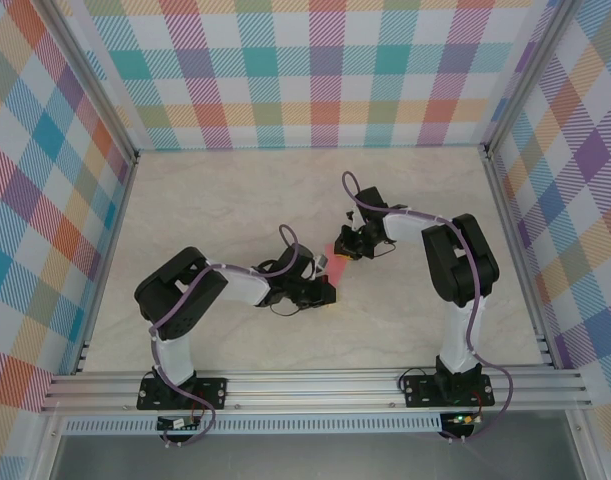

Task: Fold a paper plane with a square sheet of paper (fold left side to right side)
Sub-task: Fold the wing for the fifth time at the center of the table.

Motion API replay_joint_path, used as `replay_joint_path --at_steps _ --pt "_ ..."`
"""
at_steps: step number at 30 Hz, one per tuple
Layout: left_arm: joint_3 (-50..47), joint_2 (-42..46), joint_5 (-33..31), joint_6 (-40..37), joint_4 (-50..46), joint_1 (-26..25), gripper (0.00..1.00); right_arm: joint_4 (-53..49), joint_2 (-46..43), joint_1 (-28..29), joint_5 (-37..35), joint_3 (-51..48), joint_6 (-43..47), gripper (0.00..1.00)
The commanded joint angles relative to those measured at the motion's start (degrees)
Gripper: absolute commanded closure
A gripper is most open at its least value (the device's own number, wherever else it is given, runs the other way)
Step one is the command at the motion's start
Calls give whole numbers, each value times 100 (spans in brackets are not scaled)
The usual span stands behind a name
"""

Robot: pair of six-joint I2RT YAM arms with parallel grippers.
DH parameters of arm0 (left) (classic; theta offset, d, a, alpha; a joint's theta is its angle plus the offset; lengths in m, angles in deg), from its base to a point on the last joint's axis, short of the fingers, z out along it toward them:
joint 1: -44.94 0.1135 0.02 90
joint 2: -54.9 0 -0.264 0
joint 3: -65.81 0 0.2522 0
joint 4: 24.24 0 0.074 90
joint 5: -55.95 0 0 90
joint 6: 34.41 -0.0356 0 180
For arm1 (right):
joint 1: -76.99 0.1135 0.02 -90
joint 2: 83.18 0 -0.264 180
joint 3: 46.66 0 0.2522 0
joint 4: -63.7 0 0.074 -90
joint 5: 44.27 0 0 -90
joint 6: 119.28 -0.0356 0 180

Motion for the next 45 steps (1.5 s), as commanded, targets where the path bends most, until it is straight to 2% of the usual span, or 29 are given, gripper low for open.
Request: replay_joint_path --at_steps 1,9,16,27,36,40,45 --pt "-441 35 91 235 -393 -68 98 -394 272 -2 -370 46 161 87" --pt "-686 507 124 244 -428 -109 99 -381 326 -5 -304 91 161 87" --pt "-194 863 312 131 -731 10 99 -367 266 -4 -272 57 165 87" --pt "841 -56 446 -212 -1052 405 99 -401 246 -4 -282 39 200 87" --pt "534 -172 575 -250 -965 388 99 -533 268 -4 -419 82 223 87" --pt "379 -12 639 -472 -1447 367 99 -611 282 -4 -476 109 231 87" --pt "-2 298 742 -538 -1569 345 99 -612 290 -7 -454 135 228 87"
